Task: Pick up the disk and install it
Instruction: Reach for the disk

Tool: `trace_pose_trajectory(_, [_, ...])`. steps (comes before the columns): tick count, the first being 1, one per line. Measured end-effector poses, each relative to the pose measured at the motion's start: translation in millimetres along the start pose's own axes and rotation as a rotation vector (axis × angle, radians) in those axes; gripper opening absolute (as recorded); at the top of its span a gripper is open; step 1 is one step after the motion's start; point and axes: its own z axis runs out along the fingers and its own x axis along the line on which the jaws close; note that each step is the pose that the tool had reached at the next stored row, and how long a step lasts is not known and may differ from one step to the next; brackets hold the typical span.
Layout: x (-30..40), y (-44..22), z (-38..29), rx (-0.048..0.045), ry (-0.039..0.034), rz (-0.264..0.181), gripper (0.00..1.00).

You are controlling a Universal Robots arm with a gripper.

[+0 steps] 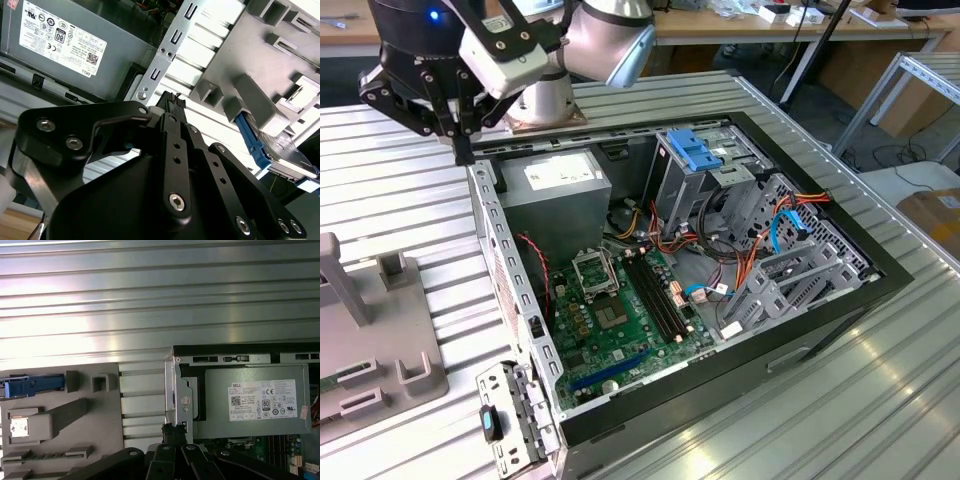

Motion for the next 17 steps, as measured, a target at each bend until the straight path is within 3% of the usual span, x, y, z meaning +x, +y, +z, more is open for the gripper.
trace_pose_trajectory(5, [10.6, -0.8, -0.3, 0.0001, 0.0001, 0.0, 0.11])
trace_pose_trajectory(9, [25.4, -1.9, -0.6, 0.0, 0.0, 0.0, 0.11])
trace_pose_trajectory(17, [45.1, -3.4, -1.1, 0.0, 0.0, 0.0, 0.11])
